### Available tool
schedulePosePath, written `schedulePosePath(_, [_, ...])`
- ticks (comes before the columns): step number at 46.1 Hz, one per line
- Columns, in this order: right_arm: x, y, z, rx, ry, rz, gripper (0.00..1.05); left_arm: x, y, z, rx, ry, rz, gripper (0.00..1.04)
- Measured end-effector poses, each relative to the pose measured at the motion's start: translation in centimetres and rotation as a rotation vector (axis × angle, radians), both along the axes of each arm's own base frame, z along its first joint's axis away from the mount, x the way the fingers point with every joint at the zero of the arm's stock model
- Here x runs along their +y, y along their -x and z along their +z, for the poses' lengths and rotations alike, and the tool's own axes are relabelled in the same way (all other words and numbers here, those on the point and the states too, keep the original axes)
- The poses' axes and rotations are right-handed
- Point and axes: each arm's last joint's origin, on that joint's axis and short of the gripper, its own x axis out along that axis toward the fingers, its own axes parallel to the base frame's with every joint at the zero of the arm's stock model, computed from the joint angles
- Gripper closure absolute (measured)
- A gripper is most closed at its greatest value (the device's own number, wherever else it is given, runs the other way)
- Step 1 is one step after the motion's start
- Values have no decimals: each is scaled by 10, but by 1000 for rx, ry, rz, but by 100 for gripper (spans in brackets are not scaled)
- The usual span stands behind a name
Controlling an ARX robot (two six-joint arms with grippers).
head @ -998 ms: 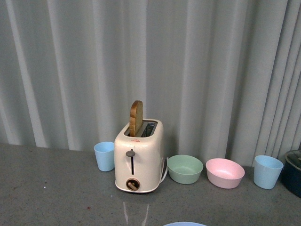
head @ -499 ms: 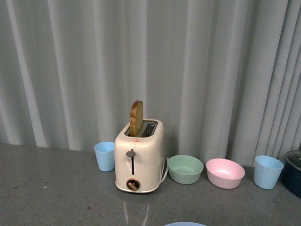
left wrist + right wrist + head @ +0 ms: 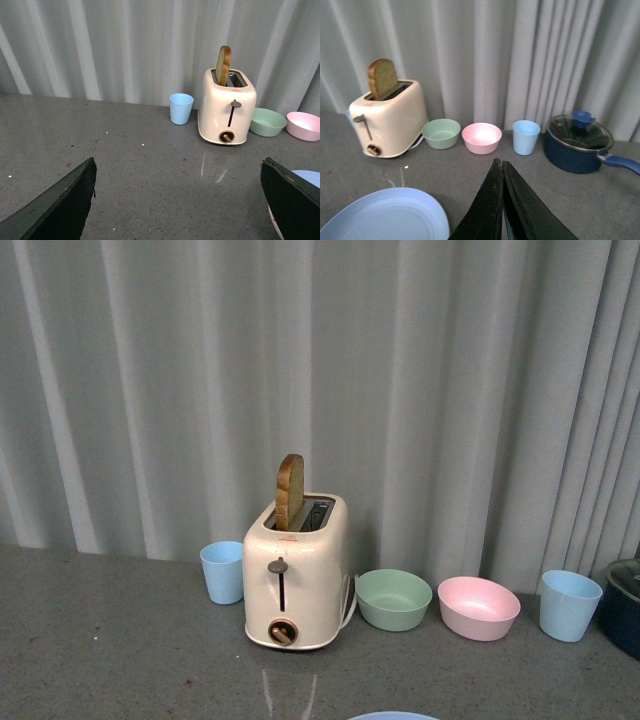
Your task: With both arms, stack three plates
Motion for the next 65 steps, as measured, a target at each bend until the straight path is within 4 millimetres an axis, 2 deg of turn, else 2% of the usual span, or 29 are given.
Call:
schedulePosePath(36, [-4, 21, -38, -7, -1, -23, 102, 0, 0, 0, 0, 0, 0, 7])
schedulePosePath(54, [-4, 21, -38, -8, -1, -24, 102, 0, 0, 0, 0, 0, 0, 7])
schedulePosePath(55, [-4, 21, -38, -8, -1, -24, 100, 0, 0, 0, 0, 0, 0, 7])
schedulePosePath(65, [-4, 21, -38, -8, -1, -23, 54, 0, 0, 0, 0, 0, 0, 7])
